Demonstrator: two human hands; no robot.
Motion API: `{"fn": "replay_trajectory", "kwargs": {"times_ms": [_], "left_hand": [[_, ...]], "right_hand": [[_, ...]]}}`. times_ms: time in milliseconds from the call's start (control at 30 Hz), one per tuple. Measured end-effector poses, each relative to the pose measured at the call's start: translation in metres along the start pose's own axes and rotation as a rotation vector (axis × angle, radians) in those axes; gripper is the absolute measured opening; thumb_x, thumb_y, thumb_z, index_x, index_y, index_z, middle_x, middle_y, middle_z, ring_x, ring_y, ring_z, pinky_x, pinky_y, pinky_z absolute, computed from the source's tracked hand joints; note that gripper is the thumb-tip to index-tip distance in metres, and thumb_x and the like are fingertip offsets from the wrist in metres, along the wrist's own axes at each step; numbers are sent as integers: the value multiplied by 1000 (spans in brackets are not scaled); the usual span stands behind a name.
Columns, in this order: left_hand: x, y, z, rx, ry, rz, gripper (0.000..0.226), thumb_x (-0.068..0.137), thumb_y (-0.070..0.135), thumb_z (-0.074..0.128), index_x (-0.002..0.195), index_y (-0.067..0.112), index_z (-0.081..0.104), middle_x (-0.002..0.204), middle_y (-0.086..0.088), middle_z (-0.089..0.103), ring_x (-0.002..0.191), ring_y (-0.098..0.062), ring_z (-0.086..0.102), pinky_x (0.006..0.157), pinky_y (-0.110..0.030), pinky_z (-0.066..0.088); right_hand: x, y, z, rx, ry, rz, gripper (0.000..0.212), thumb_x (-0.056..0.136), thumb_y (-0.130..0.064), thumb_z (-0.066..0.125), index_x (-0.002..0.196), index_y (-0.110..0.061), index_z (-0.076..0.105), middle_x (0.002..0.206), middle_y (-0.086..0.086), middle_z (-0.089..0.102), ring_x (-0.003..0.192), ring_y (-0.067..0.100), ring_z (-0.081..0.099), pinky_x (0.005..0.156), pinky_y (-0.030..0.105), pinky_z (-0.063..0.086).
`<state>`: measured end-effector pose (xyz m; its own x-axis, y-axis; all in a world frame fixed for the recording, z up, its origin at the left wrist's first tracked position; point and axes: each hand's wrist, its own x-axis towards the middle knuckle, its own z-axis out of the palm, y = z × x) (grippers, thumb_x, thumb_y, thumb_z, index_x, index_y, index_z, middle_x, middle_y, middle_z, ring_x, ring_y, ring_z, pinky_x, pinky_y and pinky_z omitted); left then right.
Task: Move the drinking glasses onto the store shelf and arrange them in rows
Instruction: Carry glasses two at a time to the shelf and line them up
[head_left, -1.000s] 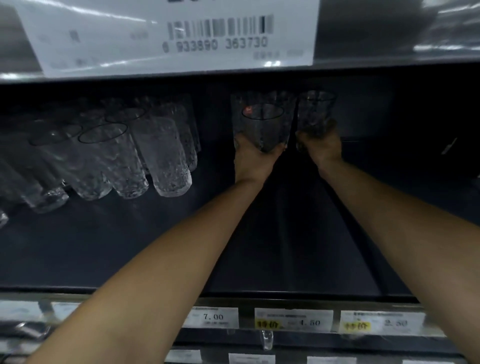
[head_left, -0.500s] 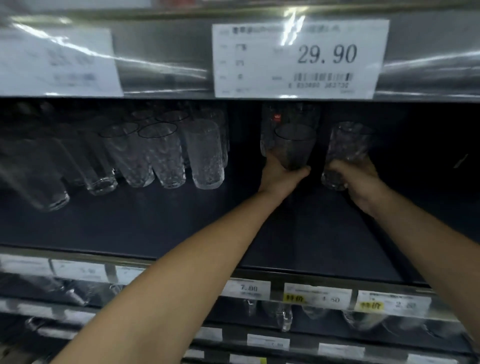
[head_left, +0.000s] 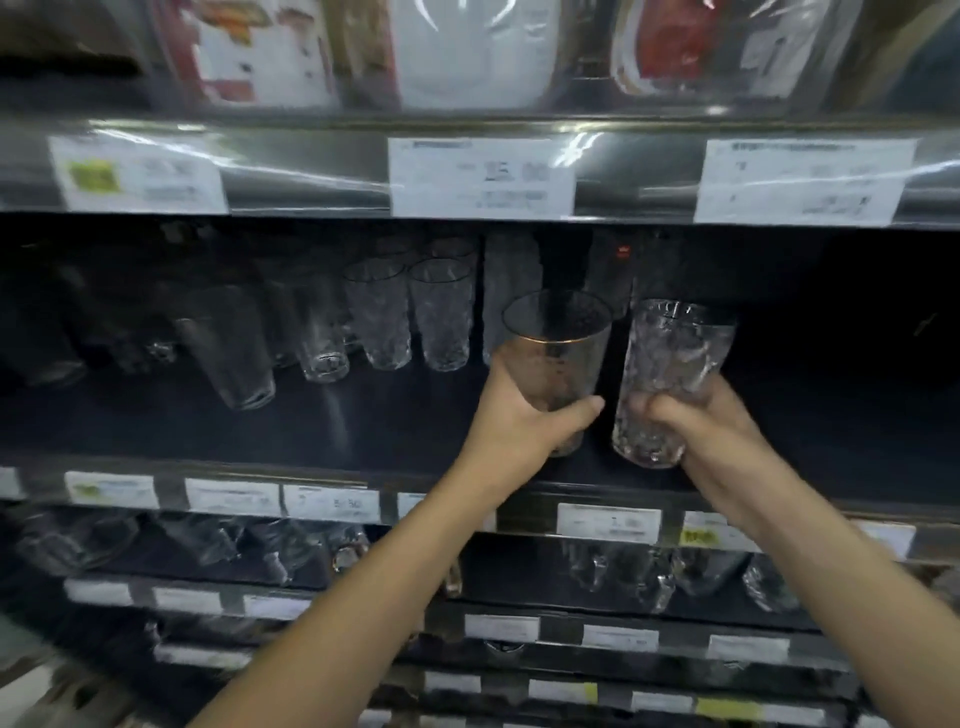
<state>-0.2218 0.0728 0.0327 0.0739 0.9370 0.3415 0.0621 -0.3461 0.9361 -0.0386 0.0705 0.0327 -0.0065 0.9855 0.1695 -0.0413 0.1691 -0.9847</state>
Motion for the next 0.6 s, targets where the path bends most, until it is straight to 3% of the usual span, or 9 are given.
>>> {"fn": "replay_trajectory", "kwargs": {"times_ms": [133, 333, 467, 600], "left_hand": [[-29, 8, -64, -37, 96, -27, 49, 76, -1, 80, 117, 11, 55, 104, -1, 72, 96, -7, 70, 79, -17, 53], [-60, 3, -170, 10, 211, -64, 63, 69, 13, 87, 121, 18, 51, 111, 1, 70, 100, -5, 68, 86, -23, 54], [-72, -5, -233, 36, 236, -81, 70, 63, 24, 84, 124, 19, 50, 113, 1, 69, 103, -8, 68, 91, -31, 54], [-77, -14, -284, 56, 217, -108, 72, 65, 21, 87, 126, 18, 49, 115, 0, 69, 105, -11, 68, 97, -39, 53]], "right_hand": [[-25, -3, 69, 20, 21, -35, 27, 82, 4, 69, 101, -15, 66, 90, 0, 73, 90, 17, 68, 88, 35, 51], [-38, 3, 160, 33, 25, 4, 59, 67, -20, 79, 121, -10, 59, 106, 5, 74, 101, 21, 70, 90, 35, 51], [-39, 11, 205, 21, 67, 24, 36, 78, -11, 80, 104, -19, 57, 95, -3, 69, 89, 8, 68, 77, 21, 45], [-38, 18, 242, -1, 98, 28, 37, 82, -4, 74, 103, -29, 55, 91, -13, 70, 83, -2, 68, 74, 17, 45]]}}
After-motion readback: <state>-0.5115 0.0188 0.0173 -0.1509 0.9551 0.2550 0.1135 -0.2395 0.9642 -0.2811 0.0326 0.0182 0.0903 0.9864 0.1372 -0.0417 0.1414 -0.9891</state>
